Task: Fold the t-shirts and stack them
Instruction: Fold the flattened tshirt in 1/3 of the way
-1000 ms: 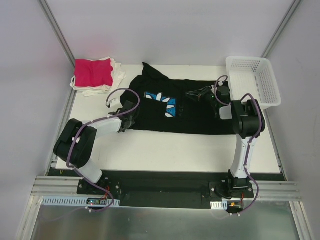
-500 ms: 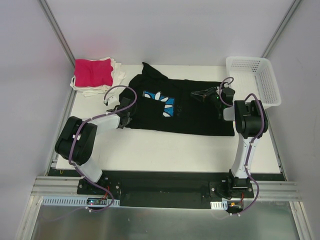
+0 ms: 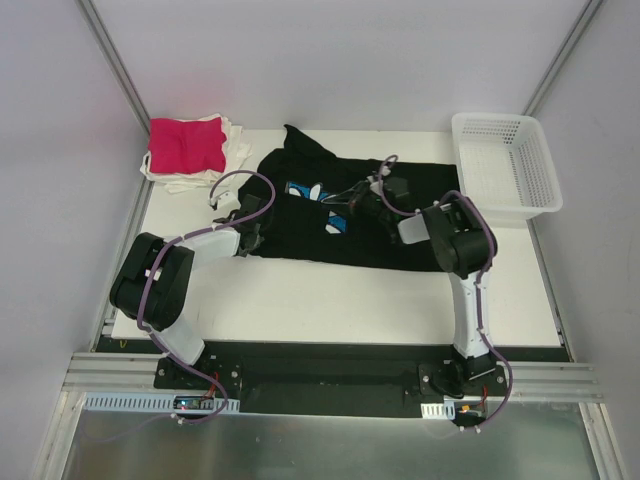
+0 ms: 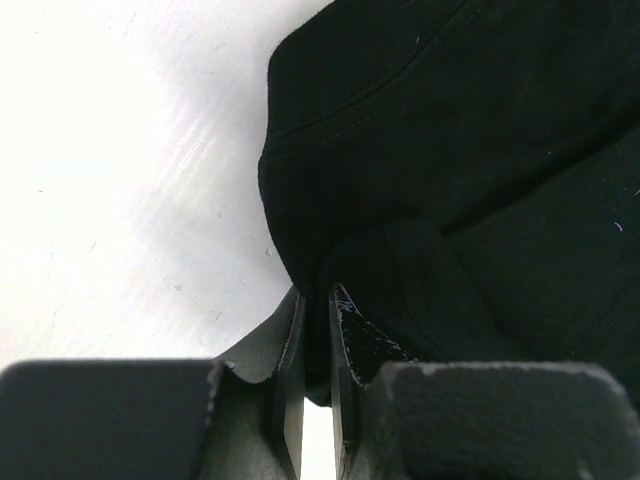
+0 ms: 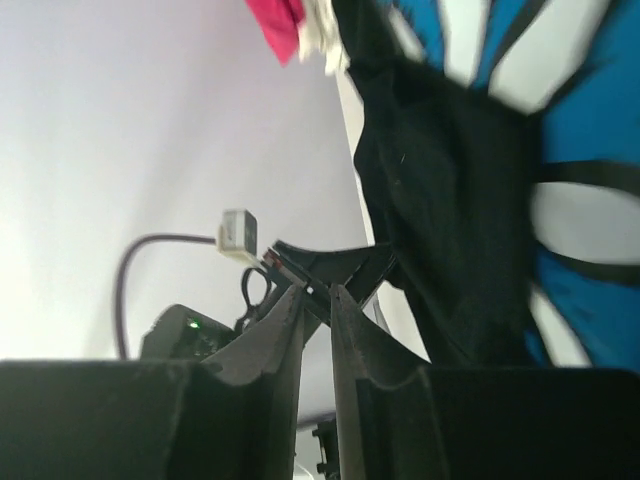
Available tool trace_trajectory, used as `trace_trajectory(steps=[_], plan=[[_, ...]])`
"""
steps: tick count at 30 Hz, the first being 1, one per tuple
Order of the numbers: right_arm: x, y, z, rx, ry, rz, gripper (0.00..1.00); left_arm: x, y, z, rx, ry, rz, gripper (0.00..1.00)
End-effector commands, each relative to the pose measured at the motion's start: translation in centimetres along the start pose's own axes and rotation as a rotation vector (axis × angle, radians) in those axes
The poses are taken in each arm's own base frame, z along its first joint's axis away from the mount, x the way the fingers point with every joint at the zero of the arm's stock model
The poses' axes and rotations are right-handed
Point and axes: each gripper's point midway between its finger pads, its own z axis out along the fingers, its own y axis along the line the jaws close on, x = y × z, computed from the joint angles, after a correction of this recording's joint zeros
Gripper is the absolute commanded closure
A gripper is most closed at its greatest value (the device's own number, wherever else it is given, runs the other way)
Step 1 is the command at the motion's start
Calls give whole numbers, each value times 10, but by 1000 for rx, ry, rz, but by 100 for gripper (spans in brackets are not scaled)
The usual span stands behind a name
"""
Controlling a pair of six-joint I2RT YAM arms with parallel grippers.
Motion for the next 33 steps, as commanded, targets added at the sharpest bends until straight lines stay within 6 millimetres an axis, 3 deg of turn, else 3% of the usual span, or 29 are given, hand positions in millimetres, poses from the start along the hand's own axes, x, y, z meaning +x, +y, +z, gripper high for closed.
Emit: trace_trajectory(steps=[1,2,5,8,15,24,33], plan=[[52,24,45,-76,151,-40,80,-11,-1,-8,9,-4,8,95],[69,22,53,-66,188,-42,80,-11,-2,-8,13,-5,6,95],[92,10,68,-31,236,-35,80,-10,-5,-9,20,3,3,95],[104,-7,75,3,258,-29,80,-12,-5,-10,26,0,10,95],[101,-48,72,68,226,27,80,-29,-8,-22,46,-41,46,94],[99,-56,56,69,172,68,80,-54,1,-43,47,-118,64,92],[85,-72,32,93,112,100,80,-63,12,-53,44,-142,62,88]])
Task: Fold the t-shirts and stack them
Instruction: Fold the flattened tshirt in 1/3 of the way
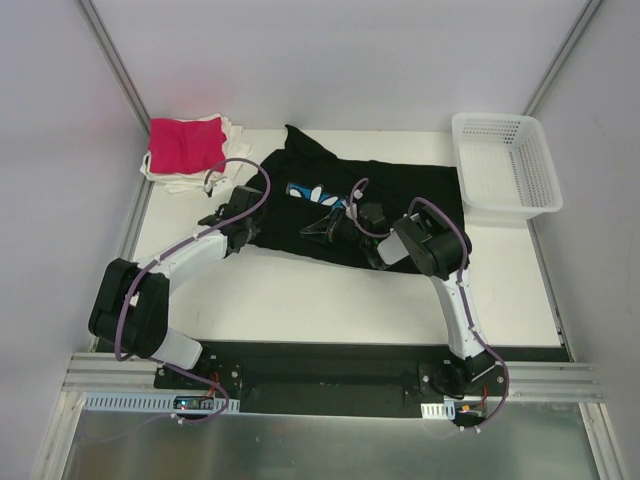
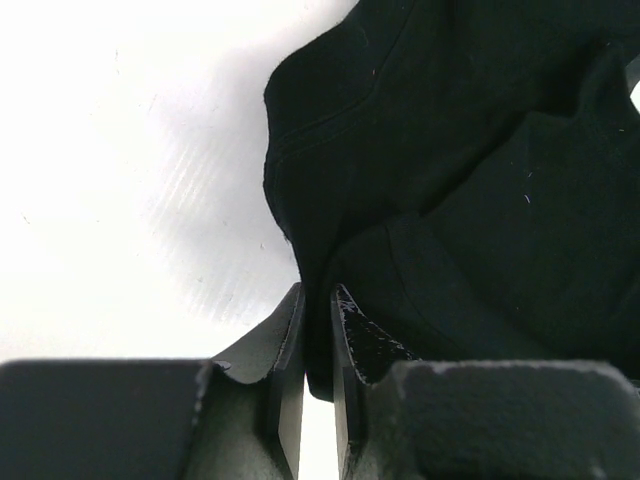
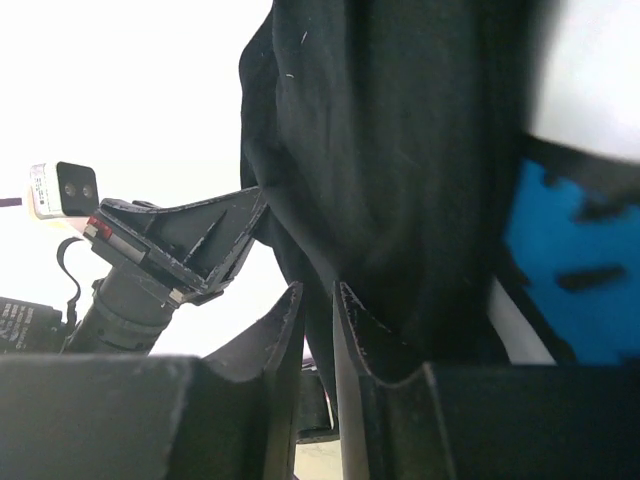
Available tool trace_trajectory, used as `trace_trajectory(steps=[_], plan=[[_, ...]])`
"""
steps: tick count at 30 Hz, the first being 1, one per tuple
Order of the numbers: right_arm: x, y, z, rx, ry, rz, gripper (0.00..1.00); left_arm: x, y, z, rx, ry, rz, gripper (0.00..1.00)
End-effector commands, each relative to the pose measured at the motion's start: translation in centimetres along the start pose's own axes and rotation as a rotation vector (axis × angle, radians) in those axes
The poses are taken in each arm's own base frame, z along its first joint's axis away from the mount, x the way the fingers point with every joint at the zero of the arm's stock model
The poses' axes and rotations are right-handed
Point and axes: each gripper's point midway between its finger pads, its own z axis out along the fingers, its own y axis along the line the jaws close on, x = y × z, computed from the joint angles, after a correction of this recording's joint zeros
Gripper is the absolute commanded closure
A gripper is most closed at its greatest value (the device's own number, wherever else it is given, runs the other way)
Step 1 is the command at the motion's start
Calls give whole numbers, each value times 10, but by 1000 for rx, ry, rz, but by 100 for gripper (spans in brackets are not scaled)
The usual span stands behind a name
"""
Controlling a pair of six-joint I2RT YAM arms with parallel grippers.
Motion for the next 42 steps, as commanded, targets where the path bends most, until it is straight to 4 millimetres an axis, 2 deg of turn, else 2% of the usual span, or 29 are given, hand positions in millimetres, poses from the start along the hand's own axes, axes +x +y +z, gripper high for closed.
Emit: trace_trajectory(steps=[1,6,15,27,31,35,39,42], plan=[[-15,-20,-21,66,-79,120,80,-23,19,-10,-57,-67,15,88],[-15,-32,-34,93,-102,126,80,-25,21,-13,-50,-68,30,87],[-24,-35,-45,90,-128,129,80,-21,27,-18,-50,-52,44,85],[-31,-25,-61,72,-162,129,80,26,50,-20,-69,66,7,84],[-33,-14,-69,54,-173,122,80,49,60,-17,-85,118,-6,84],[-34,-3,-82,39,-193,103,79,62,60,-16,-84,160,-20,84],[-33,4,-90,30,-197,89,78,56,58,-18,-72,146,-7,84],[-33,10,-92,19,-201,77,78,43,53,-22,-46,112,5,83]])
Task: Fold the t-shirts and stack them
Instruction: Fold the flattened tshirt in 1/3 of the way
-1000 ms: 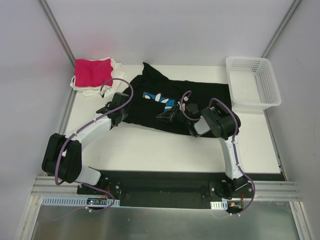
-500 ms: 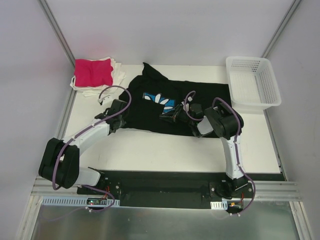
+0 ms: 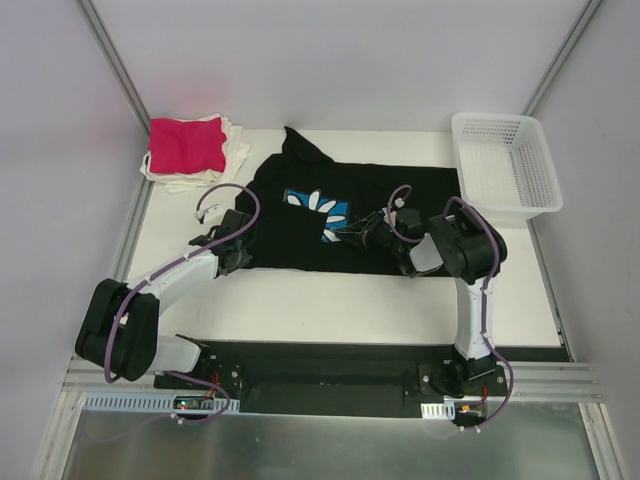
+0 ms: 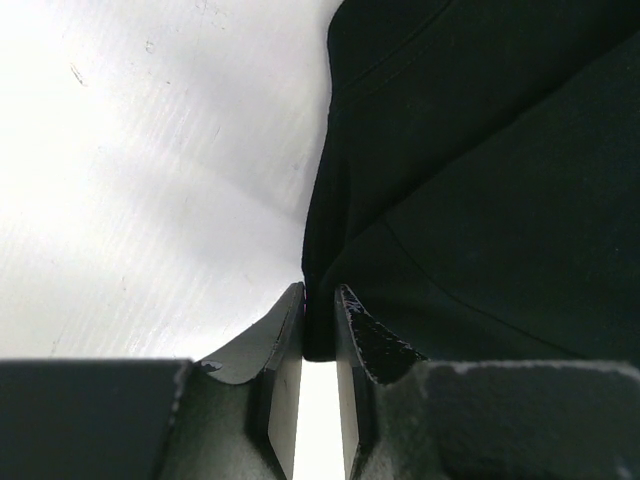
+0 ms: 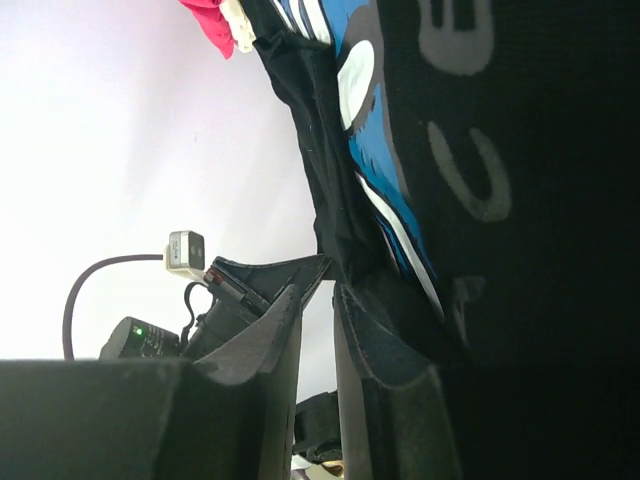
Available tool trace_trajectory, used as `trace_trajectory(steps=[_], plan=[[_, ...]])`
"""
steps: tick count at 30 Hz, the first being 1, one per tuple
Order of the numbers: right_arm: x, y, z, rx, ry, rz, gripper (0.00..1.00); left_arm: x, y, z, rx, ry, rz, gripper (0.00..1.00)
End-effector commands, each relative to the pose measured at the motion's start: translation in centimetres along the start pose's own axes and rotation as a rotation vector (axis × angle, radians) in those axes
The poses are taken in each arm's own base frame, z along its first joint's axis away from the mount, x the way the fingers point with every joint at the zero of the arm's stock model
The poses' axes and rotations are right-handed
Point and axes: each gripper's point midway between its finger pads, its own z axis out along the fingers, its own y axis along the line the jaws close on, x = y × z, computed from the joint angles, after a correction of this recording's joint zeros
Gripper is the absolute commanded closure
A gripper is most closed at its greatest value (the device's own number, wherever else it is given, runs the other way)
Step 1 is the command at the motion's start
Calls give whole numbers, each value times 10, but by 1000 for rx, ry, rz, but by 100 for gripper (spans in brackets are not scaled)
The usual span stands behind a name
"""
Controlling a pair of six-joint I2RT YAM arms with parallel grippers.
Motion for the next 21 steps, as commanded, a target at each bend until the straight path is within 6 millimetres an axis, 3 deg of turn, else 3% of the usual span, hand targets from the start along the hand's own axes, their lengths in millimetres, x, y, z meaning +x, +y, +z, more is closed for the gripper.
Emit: trace_trajectory(steps=[1,5,6,8,9,11,13,14,16,21], plan=[[1,21,-5,-30,-11,-4,78,-21,-1,-12,15,-50,-3,83],[4,35,7,-45,11,-42,77,-39,-11,-27,73,-95,7,75],[3,44,14,-58,15,-59,77,-42,-13,-30,86,-104,5,65],[8,43,30,-43,43,-64,77,-48,-18,-38,126,-124,4,51],[8,58,40,-71,54,-85,77,-52,-21,-41,143,-135,-1,46],[11,51,58,-56,72,-71,77,-57,-25,-47,173,-153,-17,36],[19,64,79,-67,103,-96,77,-62,-31,-52,214,-174,-36,35],[18,57,88,-54,113,-95,77,-66,-34,-56,240,-195,-47,35],[26,66,106,-56,155,-123,77,-73,-42,-59,284,-228,-61,36],[35,58,131,-36,201,-125,76,-79,-69,-61,399,-237,-91,36]])
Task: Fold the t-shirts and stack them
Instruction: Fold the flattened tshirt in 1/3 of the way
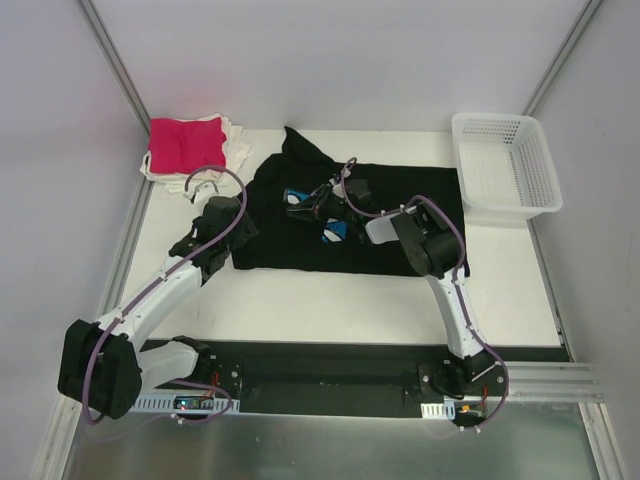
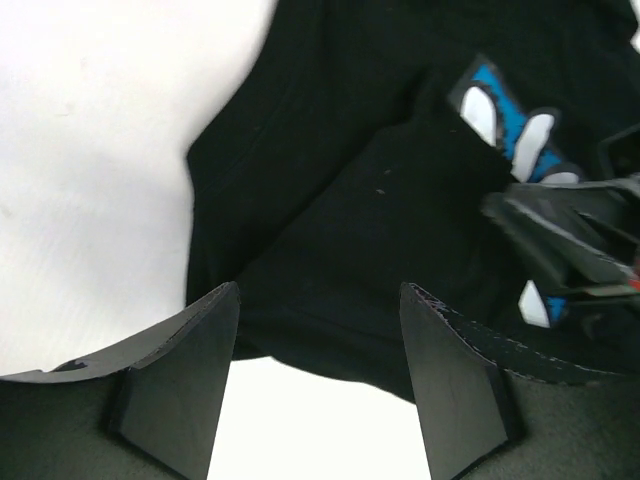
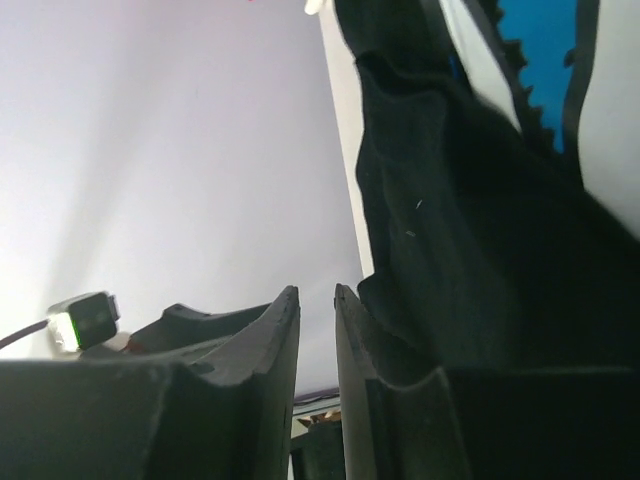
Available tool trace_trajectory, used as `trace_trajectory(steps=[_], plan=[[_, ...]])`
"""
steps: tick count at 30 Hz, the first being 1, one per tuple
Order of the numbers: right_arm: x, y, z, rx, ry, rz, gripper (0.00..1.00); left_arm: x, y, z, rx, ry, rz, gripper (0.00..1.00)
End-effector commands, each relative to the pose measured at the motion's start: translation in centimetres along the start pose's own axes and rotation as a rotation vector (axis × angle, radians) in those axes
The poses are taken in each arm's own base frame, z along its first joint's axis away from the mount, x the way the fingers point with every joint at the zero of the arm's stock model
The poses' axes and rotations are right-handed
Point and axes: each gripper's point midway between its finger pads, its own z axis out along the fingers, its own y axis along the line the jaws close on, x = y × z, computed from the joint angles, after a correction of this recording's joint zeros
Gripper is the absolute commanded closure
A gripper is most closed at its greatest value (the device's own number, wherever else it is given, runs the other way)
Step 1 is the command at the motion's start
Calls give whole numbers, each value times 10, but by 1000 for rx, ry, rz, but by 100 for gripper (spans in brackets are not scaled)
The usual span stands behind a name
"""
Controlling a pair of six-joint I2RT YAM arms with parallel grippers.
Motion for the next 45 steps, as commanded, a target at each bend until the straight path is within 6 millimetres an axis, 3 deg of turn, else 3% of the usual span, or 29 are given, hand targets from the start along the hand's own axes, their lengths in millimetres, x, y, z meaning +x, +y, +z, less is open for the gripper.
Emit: trace_trajectory(steps=[1,5,8,14,17,23,27,29,32,33,34,35,37,38,39,40,41,42,43,45], plan=[[5,-5,17,33,50,0,76,-9,-35,3,157,-16,-48,36],[13,-15,24,58,70,2,76,-3,-68,11,305,11,-94,36],[15,-30,27,83,69,20,76,15,-79,17,377,58,-113,36],[-2,-58,21,118,21,73,75,40,-95,22,452,138,-158,36],[-14,-55,15,108,-3,84,75,46,-101,18,470,146,-142,35],[-53,-47,-5,84,-54,70,70,25,-119,-1,552,96,31,34],[-82,-61,-14,121,-64,58,70,6,-125,-14,598,8,137,33],[-82,-66,-13,125,-29,41,69,0,-126,-18,612,-25,158,32],[-77,-37,-16,66,11,-62,70,-3,-134,-26,677,-61,201,32],[-74,-33,-24,62,21,-87,69,-6,-138,-28,701,-87,215,32],[-72,2,-33,26,16,-167,69,-7,-139,-26,708,-103,249,32],[-72,12,-42,30,11,-211,68,-9,-140,-26,709,-120,262,32],[-76,11,-70,130,-14,-335,66,-13,-141,-17,694,-151,296,31],[-76,41,-88,148,-43,-421,64,-14,-141,-13,682,-156,310,30],[-83,20,-114,318,-66,-522,62,-21,-145,-12,676,-175,317,30],[-86,21,-130,407,-93,-585,59,-18,-146,-3,667,-169,353,29],[-84,41,-153,491,-136,-689,57,-19,-150,0,674,-172,375,28],[-91,18,-187,713,-184,-692,55,-26,-159,-1,695,-189,407,28],[-95,12,-208,824,-201,-766,53,-21,-161,6,691,-168,426,28],[-106,16,-265,1057,-367,-793,53,-27,-173,5,721,-173,449,27]])
